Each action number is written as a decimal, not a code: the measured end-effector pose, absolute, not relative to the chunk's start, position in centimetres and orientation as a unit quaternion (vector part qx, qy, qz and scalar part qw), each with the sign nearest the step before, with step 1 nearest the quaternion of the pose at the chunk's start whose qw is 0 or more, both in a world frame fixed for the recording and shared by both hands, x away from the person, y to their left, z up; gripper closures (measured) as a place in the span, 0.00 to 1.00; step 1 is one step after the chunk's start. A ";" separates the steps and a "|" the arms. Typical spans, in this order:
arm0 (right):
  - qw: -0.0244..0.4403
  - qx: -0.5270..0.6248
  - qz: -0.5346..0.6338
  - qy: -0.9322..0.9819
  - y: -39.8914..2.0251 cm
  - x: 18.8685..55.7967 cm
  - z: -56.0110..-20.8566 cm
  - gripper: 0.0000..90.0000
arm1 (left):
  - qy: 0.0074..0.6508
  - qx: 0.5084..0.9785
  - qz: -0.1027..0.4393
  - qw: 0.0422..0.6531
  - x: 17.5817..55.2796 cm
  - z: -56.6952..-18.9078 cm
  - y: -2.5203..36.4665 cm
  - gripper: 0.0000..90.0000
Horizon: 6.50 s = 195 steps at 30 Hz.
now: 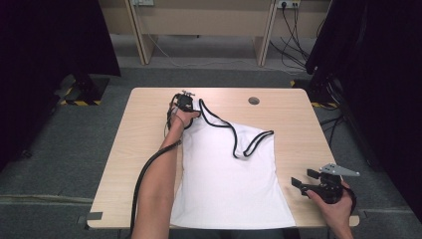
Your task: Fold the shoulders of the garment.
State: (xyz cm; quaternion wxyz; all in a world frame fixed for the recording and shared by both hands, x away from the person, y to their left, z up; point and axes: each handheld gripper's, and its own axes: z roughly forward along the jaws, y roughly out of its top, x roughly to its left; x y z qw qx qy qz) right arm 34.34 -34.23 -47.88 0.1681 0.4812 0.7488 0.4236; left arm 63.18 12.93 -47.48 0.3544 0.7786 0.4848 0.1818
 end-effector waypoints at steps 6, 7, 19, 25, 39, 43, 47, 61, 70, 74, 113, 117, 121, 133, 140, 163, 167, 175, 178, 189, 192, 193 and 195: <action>0.168 0.480 0.423 0.750 -34.2 34.3 -47.9 0.21 | 0.465 0.791 0.188 0.349 63.3 -47.4 12.7 0.63; 0.168 0.480 0.423 0.750 -34.2 34.3 -47.9 0.21 | 0.462 0.792 0.189 0.351 63.3 -47.4 12.6 0.66; 0.166 0.481 0.423 0.750 -34.2 34.4 -47.9 0.21 | 0.443 0.807 0.160 0.356 63.1 -47.0 12.0 0.93; 0.165 0.482 0.424 0.748 -34.3 34.4 -47.9 0.21 | 0.429 0.805 0.156 0.380 62.5 -45.8 11.7 0.94; 0.165 0.484 0.427 0.746 -34.3 34.4 -47.9 0.21 | 0.390 0.800 0.172 0.422 59.1 -44.1 11.3 0.94; 0.169 0.482 0.425 0.747 -34.3 34.3 -47.9 0.21 | 0.375 0.801 0.183 0.429 57.4 -44.0 11.3 0.94; 0.169 0.483 0.424 0.747 -34.3 34.3 -47.9 0.21 | 0.371 0.801 0.187 0.431 56.7 -44.1 11.4 0.94; 0.169 0.481 0.423 0.749 -34.2 34.3 -47.9 0.21 | 0.338 0.806 0.193 0.447 52.9 -45.2 10.3 0.94; 0.169 0.482 0.424 0.748 -34.2 34.3 -47.9 0.21 | 0.313 0.823 0.186 0.436 50.9 -46.1 9.7 0.92; 0.168 0.482 0.423 0.749 -34.2 34.4 -47.9 0.21 | 0.301 0.837 0.169 0.425 50.1 -46.6 9.7 0.89; 0.166 0.484 0.423 0.748 -34.3 34.4 -47.9 0.20 | 0.185 0.918 0.097 0.338 48.7 -46.3 6.1 0.73; 0.166 0.484 0.422 0.748 -34.3 34.4 -47.9 0.20 | 0.190 0.917 0.098 0.338 48.7 -46.6 6.1 0.72; 0.166 0.484 0.422 0.748 -34.3 34.4 -47.9 0.20 | 0.188 0.918 0.096 0.337 48.7 -46.6 6.0 0.77; 0.166 0.485 0.423 0.747 -34.3 34.4 -47.9 0.20 | 0.197 0.912 0.101 0.345 48.6 -46.5 5.9 0.89; 0.166 0.485 0.423 0.747 -34.3 34.4 -47.9 0.20 | 0.192 0.910 0.110 0.351 48.0 -45.8 6.2 0.91; 0.167 0.485 0.422 0.747 -34.3 34.4 -47.9 0.20 | 0.167 0.914 0.138 0.344 45.0 -43.7 7.7 0.90; 0.167 0.485 0.422 0.748 -34.3 34.4 -47.9 0.20 | 0.163 0.917 0.136 0.338 44.4 -44.1 8.0 0.90; 0.167 0.485 0.421 0.748 -34.3 34.4 -47.9 0.20 | 0.167 0.917 0.127 0.338 43.9 -45.3 8.0 0.88; 0.167 0.485 0.421 0.748 -34.3 34.4 -47.9 0.20 | 0.167 0.918 0.120 0.340 43.7 -45.6 8.0 0.87; 0.166 0.485 0.421 0.748 -34.3 34.4 -47.9 0.20 | 0.177 0.900 0.128 0.376 43.7 -43.2 9.0 0.77; 0.167 0.485 0.421 0.748 -34.2 34.4 -47.9 0.20 | 0.183 0.898 0.135 0.377 44.2 -43.1 8.9 0.75; 0.167 0.485 0.421 0.748 -34.2 34.4 -47.9 0.20 | 0.183 0.898 0.135 0.377 44.2 -43.1 8.9 0.75; 0.166 0.485 0.421 0.748 -34.2 34.4 -47.9 0.20 | 0.192 0.896 0.135 0.377 44.9 -43.5 8.6 0.74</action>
